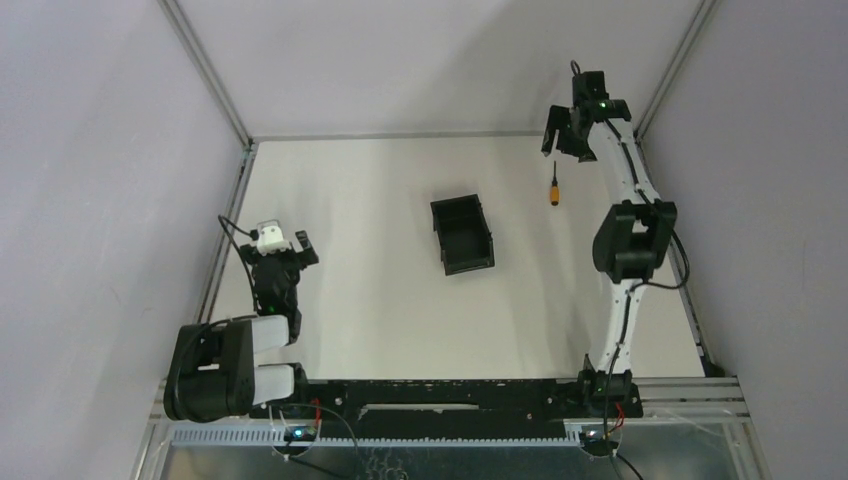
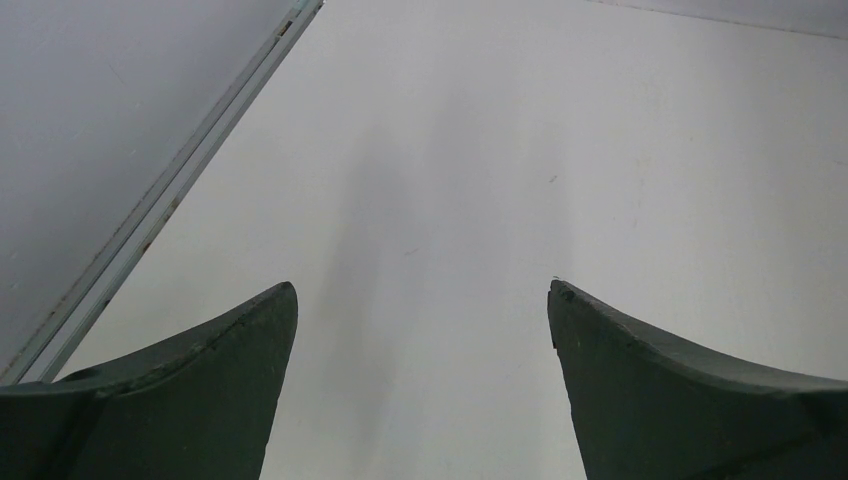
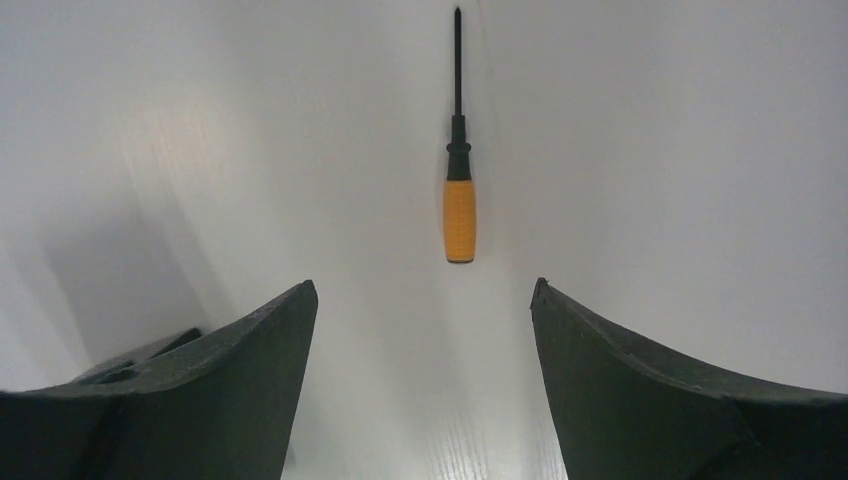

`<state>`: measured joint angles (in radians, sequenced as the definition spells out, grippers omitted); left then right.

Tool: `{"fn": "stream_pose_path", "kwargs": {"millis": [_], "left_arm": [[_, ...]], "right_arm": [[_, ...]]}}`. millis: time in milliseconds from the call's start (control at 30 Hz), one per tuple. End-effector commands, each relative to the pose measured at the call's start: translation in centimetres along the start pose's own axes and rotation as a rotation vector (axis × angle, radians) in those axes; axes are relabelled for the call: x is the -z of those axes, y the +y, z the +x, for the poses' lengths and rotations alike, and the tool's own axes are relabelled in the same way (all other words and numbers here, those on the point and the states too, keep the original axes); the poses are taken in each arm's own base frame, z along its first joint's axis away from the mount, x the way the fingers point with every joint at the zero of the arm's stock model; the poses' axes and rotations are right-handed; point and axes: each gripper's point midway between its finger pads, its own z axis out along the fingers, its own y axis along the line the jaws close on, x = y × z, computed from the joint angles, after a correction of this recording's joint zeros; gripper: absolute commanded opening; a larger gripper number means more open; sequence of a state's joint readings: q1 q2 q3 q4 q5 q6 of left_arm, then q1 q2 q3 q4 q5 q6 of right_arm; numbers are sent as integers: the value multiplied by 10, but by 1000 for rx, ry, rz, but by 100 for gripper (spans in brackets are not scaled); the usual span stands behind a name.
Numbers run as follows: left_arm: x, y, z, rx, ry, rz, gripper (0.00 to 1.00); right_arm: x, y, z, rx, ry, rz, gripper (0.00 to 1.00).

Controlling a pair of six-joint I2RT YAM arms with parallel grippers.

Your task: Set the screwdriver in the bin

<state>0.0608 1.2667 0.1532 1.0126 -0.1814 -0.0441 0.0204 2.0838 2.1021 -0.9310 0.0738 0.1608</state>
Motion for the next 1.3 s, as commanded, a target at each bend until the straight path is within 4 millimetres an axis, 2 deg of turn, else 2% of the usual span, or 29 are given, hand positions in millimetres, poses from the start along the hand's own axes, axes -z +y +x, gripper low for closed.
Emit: {"fn": "stream_pose_path", "kwargs": {"millis": [0, 100, 200, 400, 467, 567, 600, 700, 767, 833, 900, 967, 1067, 1167, 1267], "left_arm": [[-9, -2, -31, -3, -89, -2, 100], [-8, -2, -31, -2, -88, -2, 100], [-8, -2, -30, -3, -87, -2, 100], [-8, -2, -30, -3, -88, -3, 100], [-9, -2, -31, -3, -88, -2, 100], [-8, -3, -30, -3, -88, -1, 100], [-9, -2, -31, -3, -88, -3, 100], [-8, -2, -31, -3, -88, -2, 100], [-8, -2, -30, -3, -87, -3, 100], [-9, -2, -31, -3, -88, -2, 100], [-8, -2, -30, -4, -87, -2, 100], [-8, -2, -30, -3, -87, -2, 100], [-9, -2, -31, -3, -88, -2, 100], [-9, -2, -31, -3, -88, -2, 100], [-8, -2, -30, -3, -87, -2, 100]], "right_arm": [[-21, -3, 12, 21, 117, 37, 86], [-54, 0, 15, 17, 148, 25, 84], [-86, -5, 30, 8, 189, 35, 82], [-125, -6, 61, 12, 262, 33, 78], [-134, -7, 67, 16, 272, 33, 74], [-146, -6, 74, 24, 283, 26, 56], [-148, -6, 75, 26, 282, 26, 47], [-149, -6, 72, 38, 270, 23, 27], [-140, -6, 62, 45, 249, 20, 12], [-120, -5, 44, 53, 203, 17, 2], [-92, -4, 23, 69, 139, 16, 0], [-61, 3, 11, 100, 83, 1, 0], [-14, 24, 0, 171, -36, -82, 0], [29, 54, 13, 262, -99, -242, 0], [60, 85, 45, 418, -120, -395, 0]]}}
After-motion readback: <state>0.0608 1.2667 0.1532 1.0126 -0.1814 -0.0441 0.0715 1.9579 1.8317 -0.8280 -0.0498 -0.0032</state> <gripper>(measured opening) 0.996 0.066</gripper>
